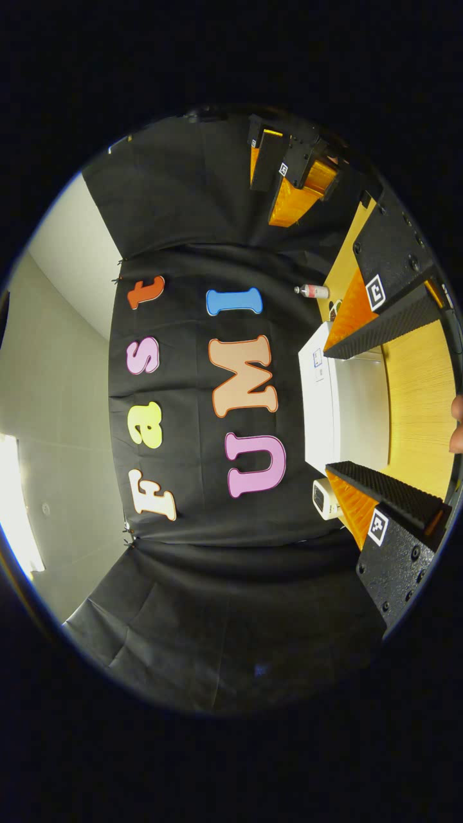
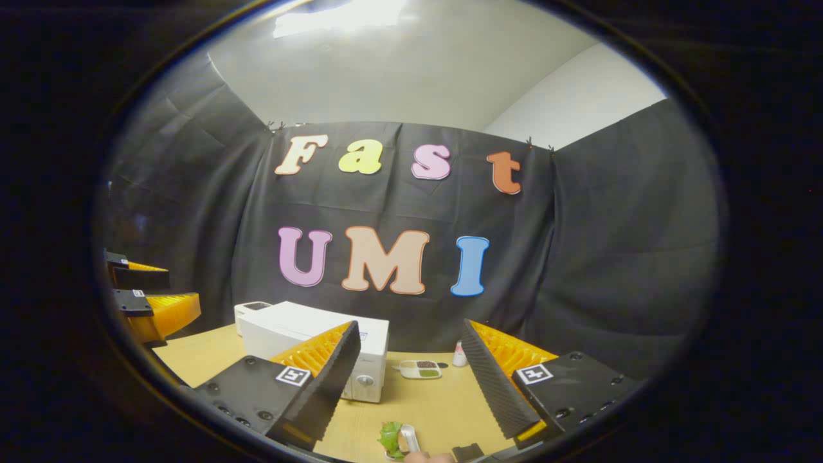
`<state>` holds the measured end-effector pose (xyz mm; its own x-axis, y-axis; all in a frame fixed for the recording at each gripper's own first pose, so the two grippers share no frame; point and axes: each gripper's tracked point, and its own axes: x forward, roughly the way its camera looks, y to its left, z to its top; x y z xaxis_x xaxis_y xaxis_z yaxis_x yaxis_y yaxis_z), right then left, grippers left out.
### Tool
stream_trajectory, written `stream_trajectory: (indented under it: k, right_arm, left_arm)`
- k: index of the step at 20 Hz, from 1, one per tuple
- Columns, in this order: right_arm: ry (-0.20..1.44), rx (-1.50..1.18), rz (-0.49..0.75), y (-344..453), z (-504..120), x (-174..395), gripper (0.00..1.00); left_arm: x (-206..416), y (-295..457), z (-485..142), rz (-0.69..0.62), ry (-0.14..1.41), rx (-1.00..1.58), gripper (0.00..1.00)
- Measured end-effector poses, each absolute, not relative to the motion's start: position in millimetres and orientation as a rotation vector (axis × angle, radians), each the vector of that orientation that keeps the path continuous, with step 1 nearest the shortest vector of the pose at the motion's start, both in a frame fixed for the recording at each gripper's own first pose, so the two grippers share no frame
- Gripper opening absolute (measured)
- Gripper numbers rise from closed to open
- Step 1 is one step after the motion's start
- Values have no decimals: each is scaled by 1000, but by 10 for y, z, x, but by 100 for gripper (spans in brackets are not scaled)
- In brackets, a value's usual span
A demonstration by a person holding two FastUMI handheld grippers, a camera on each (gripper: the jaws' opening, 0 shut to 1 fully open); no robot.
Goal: Open the microwave oven with the left hand, put the food in, and close the microwave oven.
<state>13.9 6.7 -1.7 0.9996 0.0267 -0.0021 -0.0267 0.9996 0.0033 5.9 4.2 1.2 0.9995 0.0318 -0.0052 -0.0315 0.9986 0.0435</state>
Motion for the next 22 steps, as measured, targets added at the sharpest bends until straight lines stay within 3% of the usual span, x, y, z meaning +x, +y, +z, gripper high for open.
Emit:
stream_trajectory:
  k: [12, 22]
  right_arm:
    - [33, 8, 39, 115, -95, 213, 97]
    - [25, 10, 8, -47, -71, 365, 99]
  left_arm:
    - [152, 34, -82, 32, 20, 54, 95]
    - [738, -161, -471, -16, 24, 92, 96]
